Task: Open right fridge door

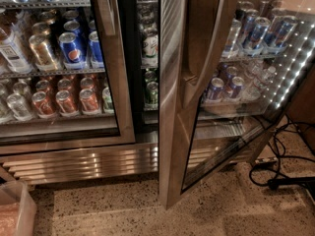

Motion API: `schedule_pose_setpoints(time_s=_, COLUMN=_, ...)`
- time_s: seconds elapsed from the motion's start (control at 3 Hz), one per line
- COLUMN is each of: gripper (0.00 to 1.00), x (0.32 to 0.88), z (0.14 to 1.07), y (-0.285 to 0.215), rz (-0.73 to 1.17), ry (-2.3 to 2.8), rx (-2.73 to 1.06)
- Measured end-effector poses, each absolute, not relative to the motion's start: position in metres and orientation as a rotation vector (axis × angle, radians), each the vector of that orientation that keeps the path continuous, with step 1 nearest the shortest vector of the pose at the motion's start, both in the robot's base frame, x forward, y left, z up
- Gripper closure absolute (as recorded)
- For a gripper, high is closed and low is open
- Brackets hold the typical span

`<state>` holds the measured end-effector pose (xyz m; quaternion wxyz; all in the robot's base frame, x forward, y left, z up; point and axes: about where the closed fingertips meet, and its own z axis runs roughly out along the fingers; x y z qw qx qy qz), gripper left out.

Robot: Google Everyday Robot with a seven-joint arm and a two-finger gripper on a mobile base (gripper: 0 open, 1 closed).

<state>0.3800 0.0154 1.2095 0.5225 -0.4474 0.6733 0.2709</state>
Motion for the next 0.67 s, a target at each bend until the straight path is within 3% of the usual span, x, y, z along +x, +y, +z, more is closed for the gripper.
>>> schedule_pose_setpoints(time_s=0.67, gripper=0.64, x=0.3800, z=1.2095, y=0.0154, rz=0.649, ry=1.613, rx=-1.071)
